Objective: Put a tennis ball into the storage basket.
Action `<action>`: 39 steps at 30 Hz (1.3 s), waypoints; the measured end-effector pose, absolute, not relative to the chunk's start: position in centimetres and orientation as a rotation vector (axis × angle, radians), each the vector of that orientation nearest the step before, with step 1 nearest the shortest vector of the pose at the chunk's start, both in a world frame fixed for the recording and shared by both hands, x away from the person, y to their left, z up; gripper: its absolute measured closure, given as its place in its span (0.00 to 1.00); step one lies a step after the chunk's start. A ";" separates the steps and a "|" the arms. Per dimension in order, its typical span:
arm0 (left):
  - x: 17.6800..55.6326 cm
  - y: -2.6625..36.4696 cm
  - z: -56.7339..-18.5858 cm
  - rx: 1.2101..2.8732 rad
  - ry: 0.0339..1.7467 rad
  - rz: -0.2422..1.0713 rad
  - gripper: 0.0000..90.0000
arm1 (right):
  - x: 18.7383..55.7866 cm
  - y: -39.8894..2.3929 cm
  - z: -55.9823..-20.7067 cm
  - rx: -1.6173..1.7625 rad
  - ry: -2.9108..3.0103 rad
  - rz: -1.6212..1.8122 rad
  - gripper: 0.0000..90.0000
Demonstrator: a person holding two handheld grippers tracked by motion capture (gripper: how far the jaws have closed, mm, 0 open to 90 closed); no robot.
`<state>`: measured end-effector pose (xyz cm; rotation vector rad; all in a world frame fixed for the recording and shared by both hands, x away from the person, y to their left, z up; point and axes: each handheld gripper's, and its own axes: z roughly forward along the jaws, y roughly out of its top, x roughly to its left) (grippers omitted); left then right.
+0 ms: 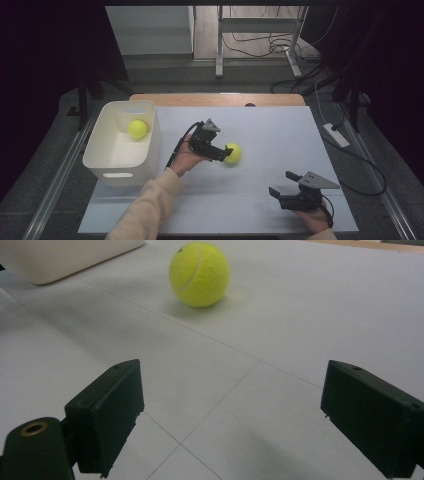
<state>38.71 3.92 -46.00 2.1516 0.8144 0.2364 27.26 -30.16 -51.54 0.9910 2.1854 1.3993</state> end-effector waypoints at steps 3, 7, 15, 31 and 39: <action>39.0 3.6 -46.3 2.160 0.816 0.225 0.07 | 27.3 -30.2 -51.6 0.992 2.186 1.398 0.11; 39.2 3.1 -46.6 2.171 0.816 0.212 0.07 | 27.3 -30.2 -51.5 0.992 2.185 1.398 0.11; 39.7 2.2 -47.3 2.198 0.825 0.198 0.07 | 27.3 -30.2 -51.6 0.994 2.186 1.398 0.11; 40.5 1.2 -48.6 2.237 0.845 0.177 0.06 | 27.4 -30.2 -51.6 0.989 2.189 1.396 0.11; 40.7 0.7 -49.2 2.243 0.861 0.160 0.06 | 27.4 -30.2 -51.6 0.991 2.190 1.393 0.11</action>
